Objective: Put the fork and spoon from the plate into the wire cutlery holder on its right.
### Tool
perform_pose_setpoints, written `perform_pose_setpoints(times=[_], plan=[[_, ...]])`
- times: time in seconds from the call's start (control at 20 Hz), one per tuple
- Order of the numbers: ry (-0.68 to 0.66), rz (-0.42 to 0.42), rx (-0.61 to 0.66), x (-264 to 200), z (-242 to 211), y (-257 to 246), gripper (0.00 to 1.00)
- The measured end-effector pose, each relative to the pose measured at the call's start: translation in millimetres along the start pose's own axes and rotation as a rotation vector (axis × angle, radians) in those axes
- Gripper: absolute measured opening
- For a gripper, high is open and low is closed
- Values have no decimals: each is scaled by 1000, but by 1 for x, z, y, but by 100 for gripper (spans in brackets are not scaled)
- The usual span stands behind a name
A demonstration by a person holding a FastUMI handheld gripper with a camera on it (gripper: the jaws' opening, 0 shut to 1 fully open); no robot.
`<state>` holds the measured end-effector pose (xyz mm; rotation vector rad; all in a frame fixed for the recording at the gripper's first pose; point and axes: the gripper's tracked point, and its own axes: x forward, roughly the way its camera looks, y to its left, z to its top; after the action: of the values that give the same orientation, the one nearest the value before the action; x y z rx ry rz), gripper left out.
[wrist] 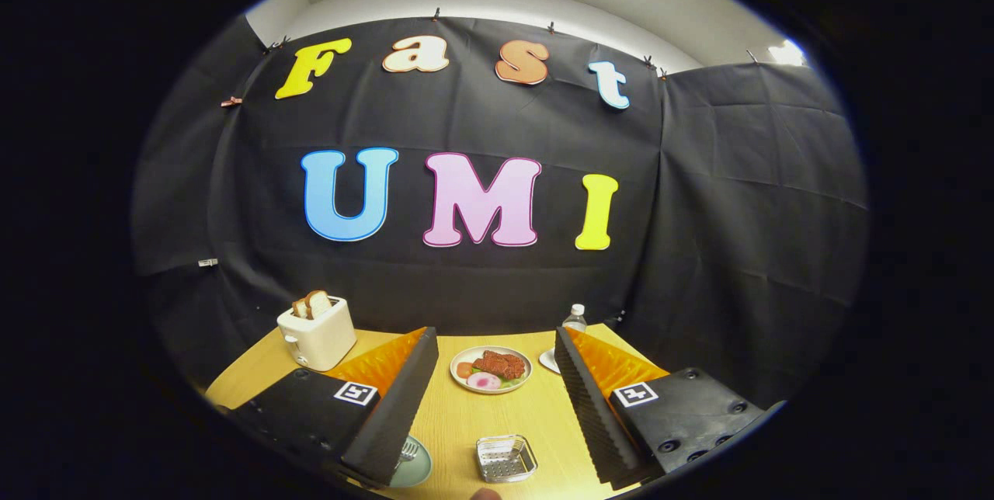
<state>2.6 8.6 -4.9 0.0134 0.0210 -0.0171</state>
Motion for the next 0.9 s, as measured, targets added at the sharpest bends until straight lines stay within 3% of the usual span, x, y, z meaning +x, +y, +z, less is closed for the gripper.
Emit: perform_pose_setpoints(times=[0.4, 0.7, 0.9], plan=[[272, 30, 44, 2, -90, 97, 94], [578, -25, 112, -26, -215, 136, 90], [692, -9, 134, -35, -273, 154, 81]])
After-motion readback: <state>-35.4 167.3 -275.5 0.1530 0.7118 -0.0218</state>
